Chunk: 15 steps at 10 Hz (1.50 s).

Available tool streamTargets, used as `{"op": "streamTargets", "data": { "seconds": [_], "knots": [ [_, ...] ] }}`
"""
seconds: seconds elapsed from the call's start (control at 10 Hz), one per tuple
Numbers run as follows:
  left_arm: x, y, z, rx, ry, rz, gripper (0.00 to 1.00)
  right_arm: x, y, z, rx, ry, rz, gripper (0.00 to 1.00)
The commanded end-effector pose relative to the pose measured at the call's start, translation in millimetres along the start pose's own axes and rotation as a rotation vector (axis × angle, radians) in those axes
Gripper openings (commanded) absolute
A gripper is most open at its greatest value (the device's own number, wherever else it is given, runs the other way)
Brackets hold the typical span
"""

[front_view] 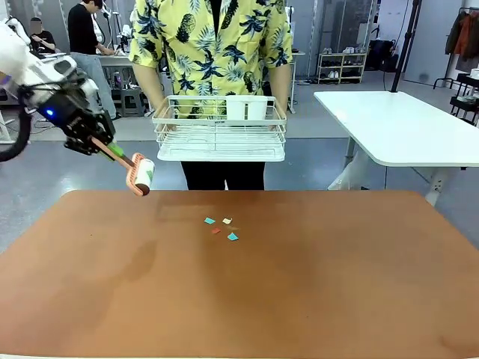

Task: Clean the table.
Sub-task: Clean the table with the Lint Roller when the human lifts the Dish drying rack.

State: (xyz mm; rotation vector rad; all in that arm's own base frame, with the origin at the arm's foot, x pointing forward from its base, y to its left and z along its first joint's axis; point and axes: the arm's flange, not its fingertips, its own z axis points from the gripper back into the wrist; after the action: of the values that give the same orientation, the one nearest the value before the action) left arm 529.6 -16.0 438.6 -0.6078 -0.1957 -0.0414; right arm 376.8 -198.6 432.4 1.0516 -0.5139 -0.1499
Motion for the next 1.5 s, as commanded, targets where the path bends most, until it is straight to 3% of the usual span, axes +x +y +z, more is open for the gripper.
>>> {"op": "streamTargets", "data": {
  "seconds": [0.0,0.1,0.5,0.6,0.9,1.4],
  "knots": [
    [2.5,3.0,10.0,-0.047,-0.001,0.018,0.21,0.8,1.7,1.3,0.017,-0.011,0.009,1.00],
    [0.0,0.0,0.0,0.000,0.000,0.000,0.21,0.8,1.7,1.3,0.017,-0.011,0.009,1.00],
    [2.4,3.0,-5.7,-0.005,0.007,0.005,0.21,0.8,1.7,1.3,0.017,-0.011,0.009,1.00],
    [1.8,16.9,-23.8,-0.140,0.028,0.090,0.21,0.8,1.7,1.3,0.017,-0.011,0.009,1.00],
    [9.9,2.6,-77.5,-0.089,0.028,0.028,0.21,0.8,1.7,1.3,0.017,-0.011,0.009,1.00],
    [-0.8,25.7,-133.5,-0.134,0.059,0.025,0.21,0.8,1.7,1.3,0.017,-0.011,0.009,1.00]
  ]
}}
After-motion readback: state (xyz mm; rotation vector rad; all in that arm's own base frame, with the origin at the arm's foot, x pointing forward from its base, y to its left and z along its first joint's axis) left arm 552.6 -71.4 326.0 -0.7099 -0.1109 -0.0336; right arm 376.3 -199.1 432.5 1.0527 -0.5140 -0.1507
